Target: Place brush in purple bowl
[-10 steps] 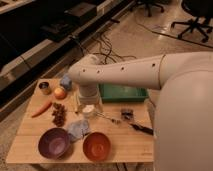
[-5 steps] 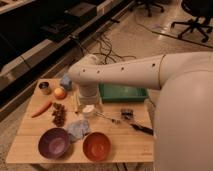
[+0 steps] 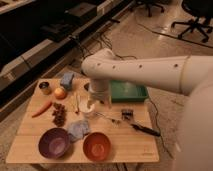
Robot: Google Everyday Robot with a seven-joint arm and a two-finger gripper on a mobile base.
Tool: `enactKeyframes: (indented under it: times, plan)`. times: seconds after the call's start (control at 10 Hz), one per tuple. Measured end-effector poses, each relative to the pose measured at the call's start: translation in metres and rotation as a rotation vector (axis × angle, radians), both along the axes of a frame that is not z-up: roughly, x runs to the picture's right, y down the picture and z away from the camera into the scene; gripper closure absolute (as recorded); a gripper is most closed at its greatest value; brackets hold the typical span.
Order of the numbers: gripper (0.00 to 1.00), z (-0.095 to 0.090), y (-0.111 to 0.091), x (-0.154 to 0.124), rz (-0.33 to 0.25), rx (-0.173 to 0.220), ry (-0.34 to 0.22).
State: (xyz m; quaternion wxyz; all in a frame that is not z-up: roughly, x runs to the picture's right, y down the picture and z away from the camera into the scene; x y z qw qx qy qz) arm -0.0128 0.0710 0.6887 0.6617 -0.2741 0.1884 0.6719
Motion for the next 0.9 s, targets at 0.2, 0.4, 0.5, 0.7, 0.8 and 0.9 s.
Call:
enactKeyframes:
  times: [0.2, 0.4, 0.5, 0.7, 0.8, 0.9]
  plan:
    - [0.35, -0.017, -0.011, 0.051, 0.033, 0.111, -0.214]
    - [0.35, -0.033, -0.022, 0.087, 0.043, 0.240, -0.327]
    - [0.35, -0.039, -0.027, 0.104, 0.044, 0.297, -0.355]
    - [0.35, -0.049, -0.034, 0.122, 0.039, 0.379, -0.390]
    - [0.35, -0.051, -0.034, 0.125, 0.040, 0.378, -0.382]
    - [0.35, -0.050, -0.030, 0.125, 0.048, 0.333, -0.365]
